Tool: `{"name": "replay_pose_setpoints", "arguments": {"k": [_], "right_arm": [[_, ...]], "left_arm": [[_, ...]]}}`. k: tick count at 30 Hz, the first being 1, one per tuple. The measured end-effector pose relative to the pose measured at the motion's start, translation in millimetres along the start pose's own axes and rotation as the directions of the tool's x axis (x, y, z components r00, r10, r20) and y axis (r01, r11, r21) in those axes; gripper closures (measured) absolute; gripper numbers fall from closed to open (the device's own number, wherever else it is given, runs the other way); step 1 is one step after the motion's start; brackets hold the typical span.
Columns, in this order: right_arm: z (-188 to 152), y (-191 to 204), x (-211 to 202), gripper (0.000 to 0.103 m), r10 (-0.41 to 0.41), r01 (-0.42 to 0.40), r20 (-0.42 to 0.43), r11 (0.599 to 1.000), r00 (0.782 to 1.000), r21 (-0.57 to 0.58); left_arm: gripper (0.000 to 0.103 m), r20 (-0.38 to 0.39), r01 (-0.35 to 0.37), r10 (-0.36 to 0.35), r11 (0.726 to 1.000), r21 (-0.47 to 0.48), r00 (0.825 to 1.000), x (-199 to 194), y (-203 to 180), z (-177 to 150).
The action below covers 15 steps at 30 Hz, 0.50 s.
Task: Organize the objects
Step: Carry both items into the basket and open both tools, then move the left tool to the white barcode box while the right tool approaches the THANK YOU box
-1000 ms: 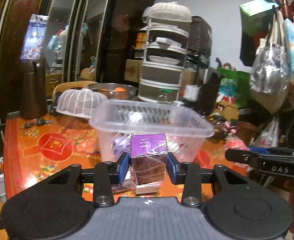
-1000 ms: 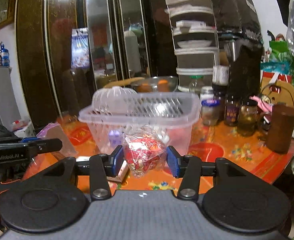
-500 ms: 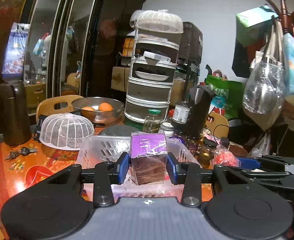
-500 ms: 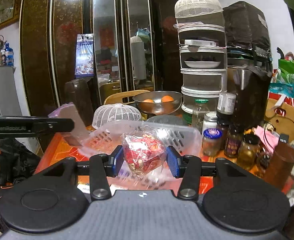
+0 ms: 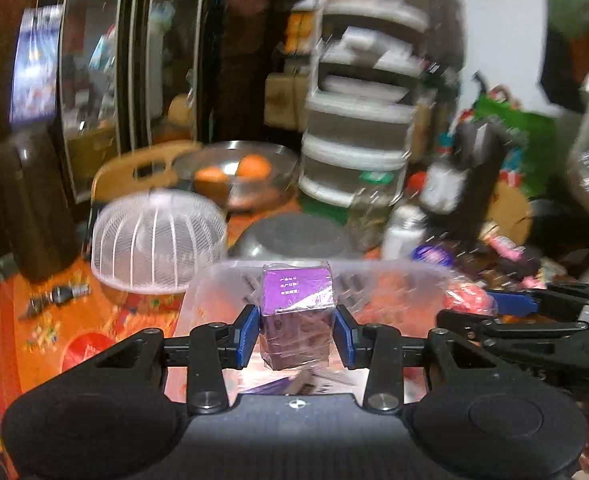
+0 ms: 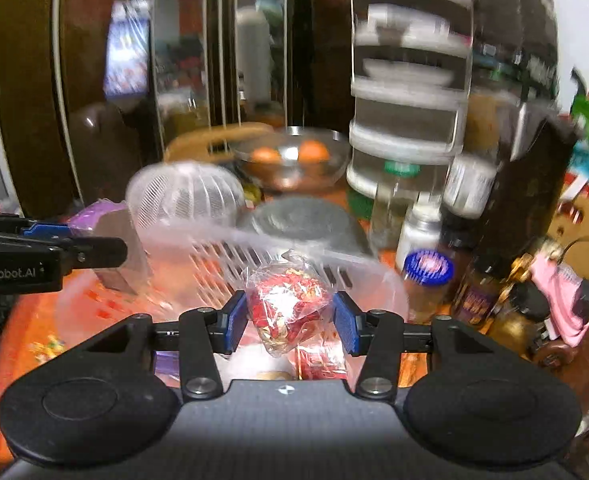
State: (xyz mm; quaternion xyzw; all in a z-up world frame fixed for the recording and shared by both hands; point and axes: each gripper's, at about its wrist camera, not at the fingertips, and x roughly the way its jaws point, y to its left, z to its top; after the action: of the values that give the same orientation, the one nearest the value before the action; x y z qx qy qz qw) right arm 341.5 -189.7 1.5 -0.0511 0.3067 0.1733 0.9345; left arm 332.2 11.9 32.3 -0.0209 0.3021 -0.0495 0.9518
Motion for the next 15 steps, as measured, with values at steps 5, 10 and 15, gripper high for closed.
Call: {"name": "replay_pose_setpoints", "arguments": {"k": [5,10,15], "right_arm": [[-2,-5,26,0.053,0.003,-0.003,-0.048,1.0,0.999,0.013],[0,-3,25,0.024,0.005,-0.005,-0.037,1.0,0.999,0.011],[-2,0,-1,0.01,0.002,-0.002,0.057,1.0,0.998,0.006]], "left_arm": [[0.059,-0.043,-0.015,0.014,1.0,-0.026,0.999,33,11,-3],[0.038,-0.003,-0.015,0.015,1.0,-0.007,1.0,34,11,-7],[0.027,0.093,0.005,-0.006,1.0,0.008,0.996,1,8,-14]]}}
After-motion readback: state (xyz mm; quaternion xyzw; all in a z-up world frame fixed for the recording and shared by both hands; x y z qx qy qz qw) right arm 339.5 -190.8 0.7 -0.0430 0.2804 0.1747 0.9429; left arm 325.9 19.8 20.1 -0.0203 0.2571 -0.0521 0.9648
